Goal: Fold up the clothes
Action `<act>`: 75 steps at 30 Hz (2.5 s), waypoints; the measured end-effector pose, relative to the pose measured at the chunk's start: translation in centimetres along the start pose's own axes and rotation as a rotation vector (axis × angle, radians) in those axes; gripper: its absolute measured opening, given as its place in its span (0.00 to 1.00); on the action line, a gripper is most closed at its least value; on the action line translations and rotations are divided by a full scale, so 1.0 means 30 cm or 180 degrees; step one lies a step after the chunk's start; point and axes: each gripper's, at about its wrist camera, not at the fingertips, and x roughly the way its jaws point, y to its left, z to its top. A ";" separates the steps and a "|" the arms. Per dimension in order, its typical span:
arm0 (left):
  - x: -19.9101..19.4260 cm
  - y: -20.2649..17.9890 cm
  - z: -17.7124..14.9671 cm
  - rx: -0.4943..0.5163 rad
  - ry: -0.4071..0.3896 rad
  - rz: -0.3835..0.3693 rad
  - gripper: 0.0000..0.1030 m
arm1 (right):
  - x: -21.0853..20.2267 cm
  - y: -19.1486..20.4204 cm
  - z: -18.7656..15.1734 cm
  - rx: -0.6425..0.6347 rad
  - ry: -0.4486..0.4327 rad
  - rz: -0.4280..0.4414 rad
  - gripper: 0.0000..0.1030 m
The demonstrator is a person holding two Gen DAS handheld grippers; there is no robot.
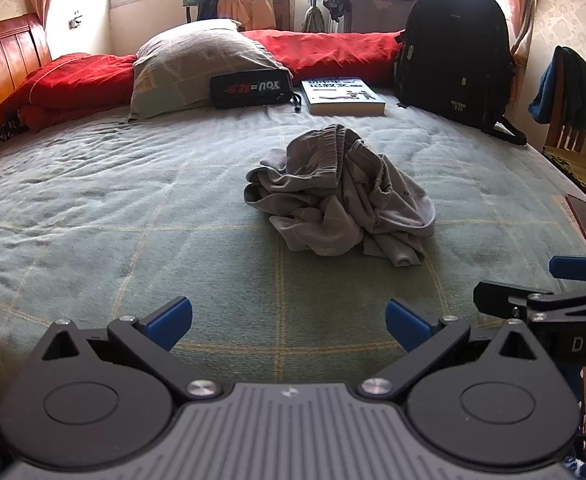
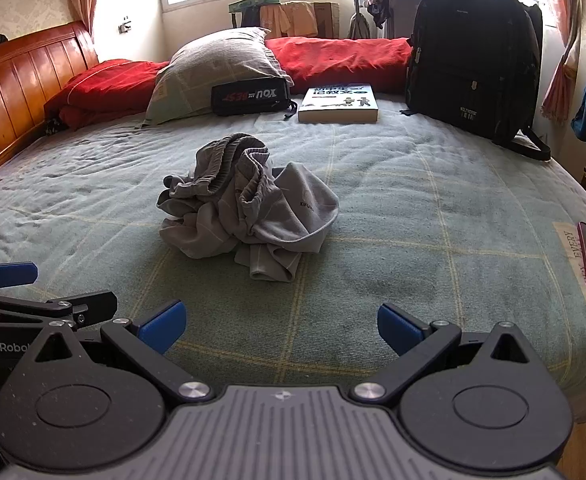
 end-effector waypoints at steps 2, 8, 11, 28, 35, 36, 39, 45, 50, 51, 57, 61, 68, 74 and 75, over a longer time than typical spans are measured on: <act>0.000 -0.001 0.003 0.0000 0.0000 -0.0003 0.99 | 0.000 -0.002 0.000 0.0000 0.0007 -0.0001 1.00; 0.005 -0.002 0.002 -0.0002 0.0002 -0.0016 0.99 | -0.003 -0.002 -0.002 0.0000 0.0014 0.0001 1.00; 0.010 -0.002 0.001 0.0007 0.0009 -0.0010 0.99 | 0.002 -0.002 0.000 0.0003 0.0024 0.0003 1.00; 0.011 -0.006 -0.002 -0.0001 0.0018 -0.0031 0.99 | -0.007 -0.007 -0.003 0.0003 0.0008 0.0021 1.00; 0.018 -0.009 -0.002 -0.0006 0.0026 -0.0036 0.99 | -0.004 -0.008 -0.003 -0.0005 0.0016 0.0024 1.00; 0.019 -0.008 -0.002 -0.0007 0.0029 -0.0039 0.99 | -0.004 -0.008 -0.003 -0.0006 0.0017 0.0025 1.00; 0.025 -0.010 -0.003 -0.0009 0.0044 -0.0052 0.99 | -0.003 -0.006 -0.004 -0.0012 0.0023 0.0015 1.00; 0.034 -0.012 -0.002 -0.0017 0.0065 -0.0077 0.99 | 0.000 -0.007 -0.004 -0.0014 0.0028 0.0006 1.00; 0.040 -0.014 -0.001 -0.0016 0.0047 -0.0078 0.99 | 0.004 -0.013 -0.002 -0.0006 0.0040 0.0025 1.00; 0.040 -0.014 -0.001 -0.0017 0.0041 -0.0078 0.99 | 0.005 -0.015 -0.002 -0.0004 0.0044 0.0027 1.00; 0.052 -0.016 0.001 -0.0017 0.0048 -0.0067 0.99 | 0.015 -0.014 -0.002 -0.0045 0.0070 0.0036 1.00; 0.062 -0.018 0.007 -0.0008 0.0051 -0.0069 0.99 | 0.026 -0.012 0.001 -0.0093 0.0094 0.0054 1.00; 0.077 -0.016 0.016 0.0021 0.0016 -0.0040 0.99 | 0.057 -0.012 0.008 -0.0143 0.0136 0.0128 1.00; 0.105 -0.011 0.025 0.0030 -0.0003 -0.0037 0.99 | 0.081 -0.010 0.021 -0.0191 0.0173 0.0121 1.00; 0.108 -0.012 0.025 0.0027 -0.0013 -0.0034 0.99 | 0.085 -0.011 0.022 -0.0194 0.0178 0.0120 1.00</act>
